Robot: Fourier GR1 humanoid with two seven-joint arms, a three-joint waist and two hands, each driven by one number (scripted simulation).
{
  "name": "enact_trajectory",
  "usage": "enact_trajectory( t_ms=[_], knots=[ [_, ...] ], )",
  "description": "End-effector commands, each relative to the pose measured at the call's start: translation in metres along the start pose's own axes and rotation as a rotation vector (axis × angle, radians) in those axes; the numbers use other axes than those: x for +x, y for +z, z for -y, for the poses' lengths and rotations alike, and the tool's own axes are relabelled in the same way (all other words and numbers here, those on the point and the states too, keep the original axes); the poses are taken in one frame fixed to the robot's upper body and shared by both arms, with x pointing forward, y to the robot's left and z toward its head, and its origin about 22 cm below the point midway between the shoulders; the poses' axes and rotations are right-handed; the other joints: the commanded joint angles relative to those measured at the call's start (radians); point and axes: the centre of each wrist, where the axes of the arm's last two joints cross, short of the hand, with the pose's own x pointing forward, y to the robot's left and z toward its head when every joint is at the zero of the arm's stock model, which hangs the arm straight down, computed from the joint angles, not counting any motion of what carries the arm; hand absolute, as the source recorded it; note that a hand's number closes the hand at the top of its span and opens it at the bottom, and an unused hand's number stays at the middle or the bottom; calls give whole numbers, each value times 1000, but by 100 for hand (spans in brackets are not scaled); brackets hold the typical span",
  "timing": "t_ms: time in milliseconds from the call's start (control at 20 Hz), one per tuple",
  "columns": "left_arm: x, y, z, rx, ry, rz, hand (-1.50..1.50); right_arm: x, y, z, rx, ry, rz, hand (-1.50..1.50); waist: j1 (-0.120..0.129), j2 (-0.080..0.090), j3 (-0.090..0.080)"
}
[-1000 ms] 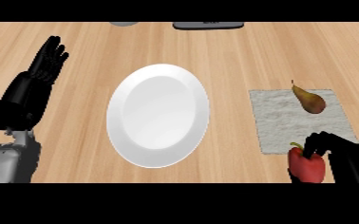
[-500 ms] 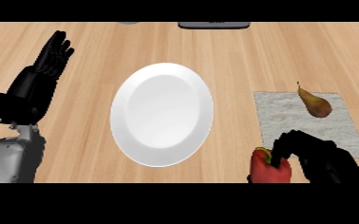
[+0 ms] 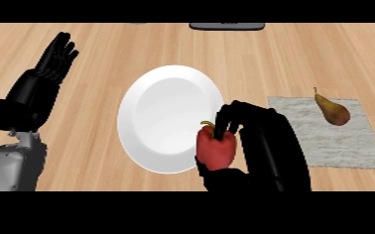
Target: Pick the bell pepper from the placemat and place it in the plate
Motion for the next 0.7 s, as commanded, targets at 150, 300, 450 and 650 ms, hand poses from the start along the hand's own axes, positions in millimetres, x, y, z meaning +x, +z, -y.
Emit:
enact_trajectory(
  t_ms=[150, 300, 450, 650],
  knots=[
    [11, -1, -8, 2, -6, 4, 0, 29, -57, -44, 30, -61, -45, 150, 6, 1, 1],
    [-2, -5, 13, -3, -2, -1, 0, 46, -67, -72, 51, -12, -64, 150, 7, 1, 0],
    [6, -20, 4, 1, -13, 18, 0, 24, -96, -98, 50, 38, -71, 150, 9, 5, 1],
    [-5, -8, 5, -13, -4, 14, 0, 19, -117, -124, 54, 65, -98, 150, 24, 7, 0]
  ],
)
